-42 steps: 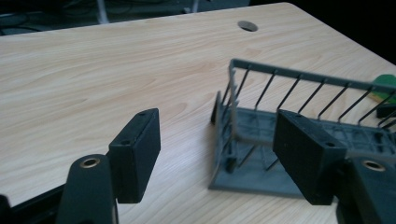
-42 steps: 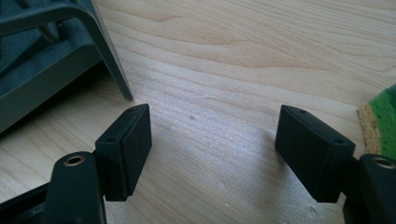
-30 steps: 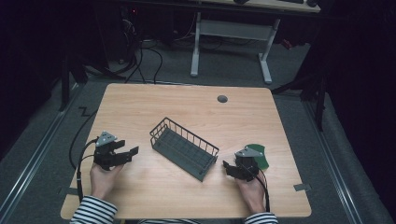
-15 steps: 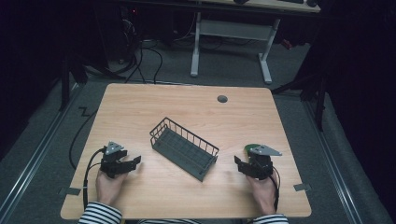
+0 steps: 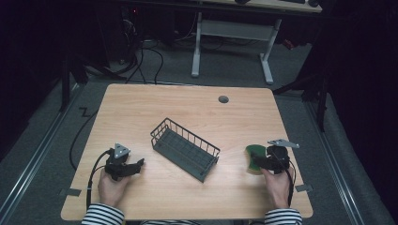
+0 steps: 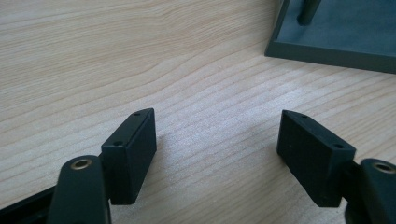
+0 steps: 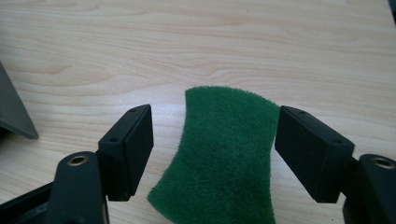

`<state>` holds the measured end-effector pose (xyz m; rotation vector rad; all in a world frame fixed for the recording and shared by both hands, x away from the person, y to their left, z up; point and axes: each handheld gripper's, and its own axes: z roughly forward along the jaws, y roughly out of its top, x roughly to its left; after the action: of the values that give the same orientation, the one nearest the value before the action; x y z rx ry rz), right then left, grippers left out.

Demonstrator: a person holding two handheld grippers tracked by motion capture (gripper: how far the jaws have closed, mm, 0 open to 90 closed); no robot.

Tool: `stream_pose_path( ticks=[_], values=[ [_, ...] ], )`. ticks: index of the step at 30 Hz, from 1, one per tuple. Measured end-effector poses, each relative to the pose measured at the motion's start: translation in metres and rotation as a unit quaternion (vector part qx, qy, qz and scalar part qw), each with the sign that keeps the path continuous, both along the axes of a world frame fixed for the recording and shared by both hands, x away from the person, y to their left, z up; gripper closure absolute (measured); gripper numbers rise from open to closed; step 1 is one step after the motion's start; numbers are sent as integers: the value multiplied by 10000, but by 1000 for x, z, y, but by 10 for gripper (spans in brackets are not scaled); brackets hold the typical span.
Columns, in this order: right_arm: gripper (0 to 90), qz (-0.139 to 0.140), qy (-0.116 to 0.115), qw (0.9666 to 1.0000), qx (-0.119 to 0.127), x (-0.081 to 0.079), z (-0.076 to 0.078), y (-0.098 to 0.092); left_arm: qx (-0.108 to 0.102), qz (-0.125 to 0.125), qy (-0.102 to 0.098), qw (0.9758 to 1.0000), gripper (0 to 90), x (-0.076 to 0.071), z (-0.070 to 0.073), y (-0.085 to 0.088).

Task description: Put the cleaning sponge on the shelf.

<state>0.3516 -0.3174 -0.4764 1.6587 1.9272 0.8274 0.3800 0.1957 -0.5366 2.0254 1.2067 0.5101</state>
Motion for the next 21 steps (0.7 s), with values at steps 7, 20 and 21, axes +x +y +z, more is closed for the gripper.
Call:
stream_pose_path(
  ticks=[7,20,21],
  values=[
    [206,-179,597,9980,30,15,-9,-6,-120,0,42,9999,287,2,0,2],
    [194,-232,1275,9915,-104,29,-12,1,-34,5,18,10000,285,1,0,0],
    [195,-234,1321,9909,-137,30,-12,2,-39,-1,25,10000,285,1,0,1]
  ],
)
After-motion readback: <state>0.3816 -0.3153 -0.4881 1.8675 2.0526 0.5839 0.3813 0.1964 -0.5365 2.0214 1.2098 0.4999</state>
